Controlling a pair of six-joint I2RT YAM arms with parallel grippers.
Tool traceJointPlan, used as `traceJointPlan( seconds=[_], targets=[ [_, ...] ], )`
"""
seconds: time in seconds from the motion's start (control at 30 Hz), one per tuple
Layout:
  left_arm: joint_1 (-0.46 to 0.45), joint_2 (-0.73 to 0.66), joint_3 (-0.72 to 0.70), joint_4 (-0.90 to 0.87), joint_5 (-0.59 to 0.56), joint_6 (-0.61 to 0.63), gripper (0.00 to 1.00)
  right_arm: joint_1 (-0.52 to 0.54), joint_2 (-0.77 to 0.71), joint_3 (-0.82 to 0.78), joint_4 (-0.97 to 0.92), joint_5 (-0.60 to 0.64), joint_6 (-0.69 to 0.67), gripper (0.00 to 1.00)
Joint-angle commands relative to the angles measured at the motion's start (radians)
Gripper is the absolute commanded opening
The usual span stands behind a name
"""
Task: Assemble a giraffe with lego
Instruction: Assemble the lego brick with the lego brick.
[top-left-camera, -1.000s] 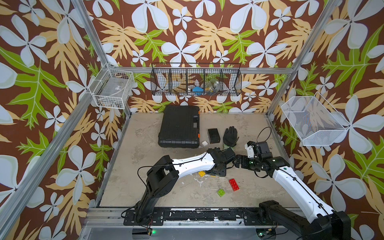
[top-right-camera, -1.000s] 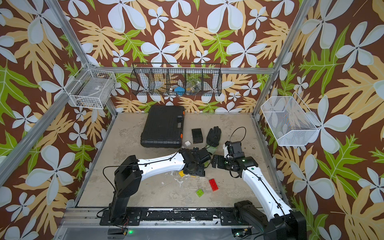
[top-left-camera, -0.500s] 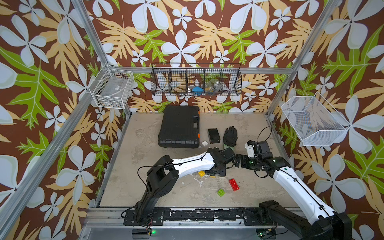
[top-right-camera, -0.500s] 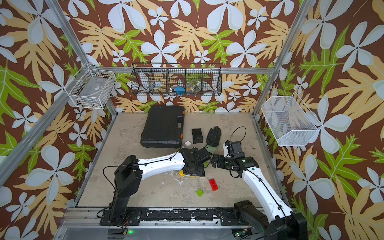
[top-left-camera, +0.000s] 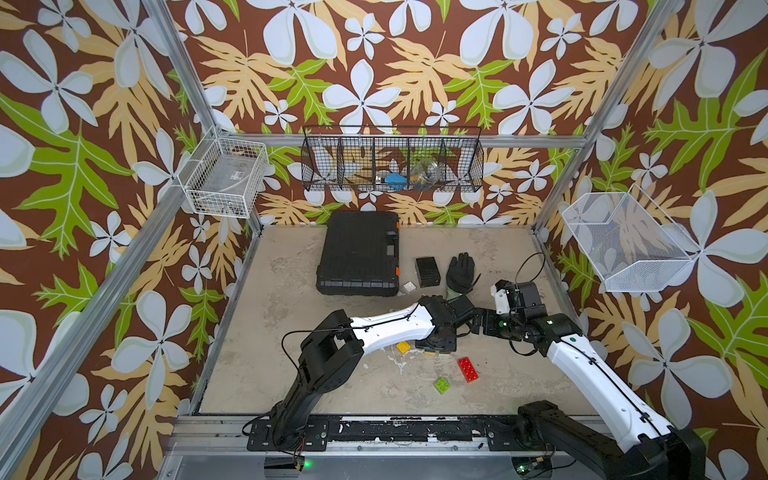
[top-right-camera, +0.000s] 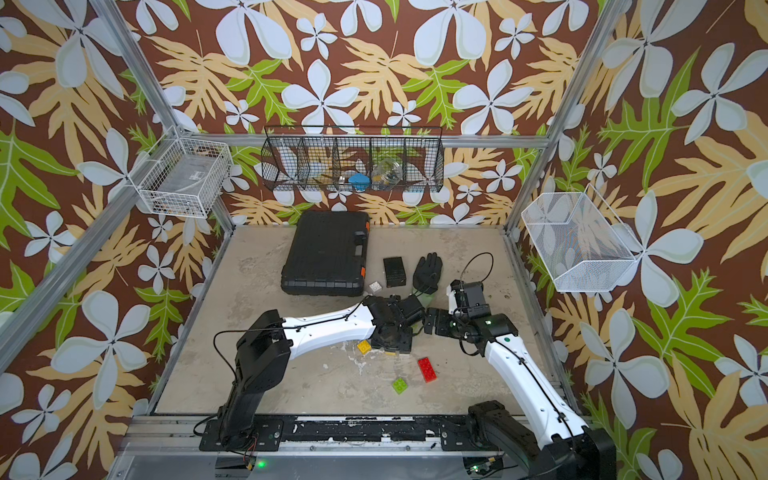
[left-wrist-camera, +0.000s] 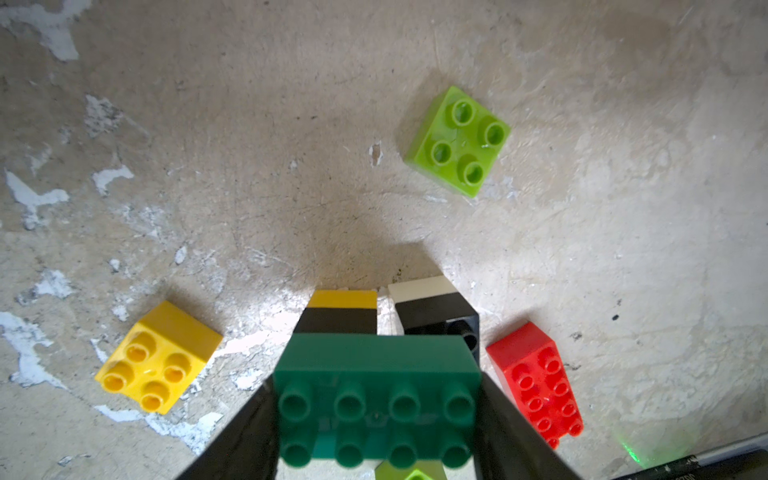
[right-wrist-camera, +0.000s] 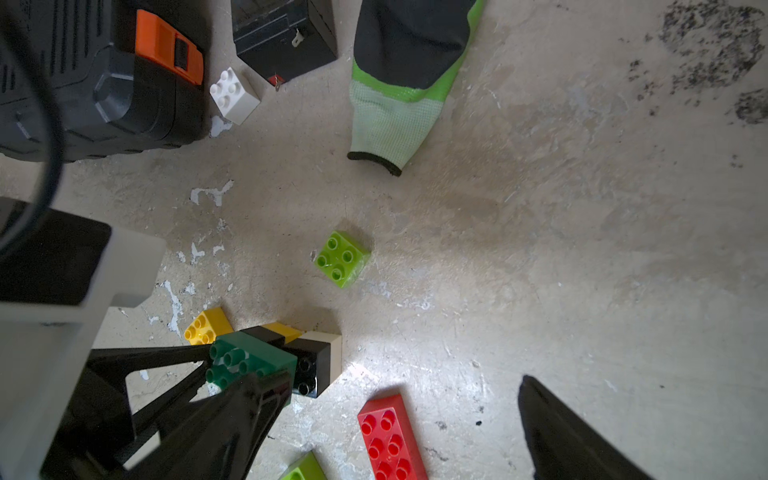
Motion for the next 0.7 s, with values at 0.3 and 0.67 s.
traceJointPlan(
  seconds=[0.3,0.67],
  targets=[
    [-0.002,0.030,-0.009,-0.049,-0.030,0.004,0.31,0.003,-0.002,0.010,0.003,0.013,0.001,1.00],
    [-0.010,0.052,-0.013,-0.070,-0.007,0.000,0.31,0.015,-0.011,0.035,-0.006,0.046,0.002,1.00]
  ],
)
